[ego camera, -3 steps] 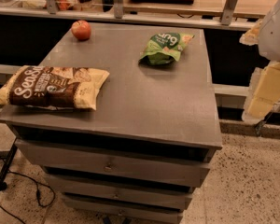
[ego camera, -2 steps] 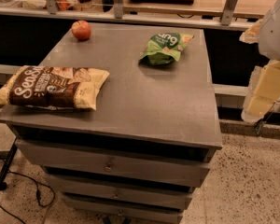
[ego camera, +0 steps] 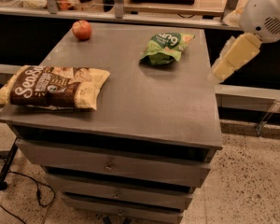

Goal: Move green rice chip bag near brown chip bag

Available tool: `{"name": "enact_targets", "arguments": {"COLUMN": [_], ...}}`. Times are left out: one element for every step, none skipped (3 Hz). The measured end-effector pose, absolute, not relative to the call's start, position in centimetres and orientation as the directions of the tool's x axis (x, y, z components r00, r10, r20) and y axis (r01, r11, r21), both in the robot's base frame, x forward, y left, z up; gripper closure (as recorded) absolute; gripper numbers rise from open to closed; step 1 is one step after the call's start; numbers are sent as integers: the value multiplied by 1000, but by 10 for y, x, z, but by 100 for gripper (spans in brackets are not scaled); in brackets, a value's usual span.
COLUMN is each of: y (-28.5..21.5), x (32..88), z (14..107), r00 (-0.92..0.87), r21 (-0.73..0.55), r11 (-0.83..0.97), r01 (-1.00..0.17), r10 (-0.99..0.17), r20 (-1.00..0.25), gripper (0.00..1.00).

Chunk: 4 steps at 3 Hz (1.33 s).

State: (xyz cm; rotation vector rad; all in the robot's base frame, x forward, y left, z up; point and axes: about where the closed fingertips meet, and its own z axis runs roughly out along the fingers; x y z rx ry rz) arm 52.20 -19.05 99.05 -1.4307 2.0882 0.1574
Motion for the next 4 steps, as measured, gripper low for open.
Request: {"name": "enact_targets", "arguments": {"y": [-182, -182, -182, -177], "x": [564, 597, 609, 607], "z": [996, 994, 1004, 993], "r00": [-245, -274, -258, -279], "r21": [-208, -216, -240, -223], "r11": [497, 601, 629, 639], "r01": [-842, -770, -739, -736], "r10": [-697, -616, -593, -586], "r20": [-674, -738, -763, -760], "gripper": [0, 0, 0, 0]}}
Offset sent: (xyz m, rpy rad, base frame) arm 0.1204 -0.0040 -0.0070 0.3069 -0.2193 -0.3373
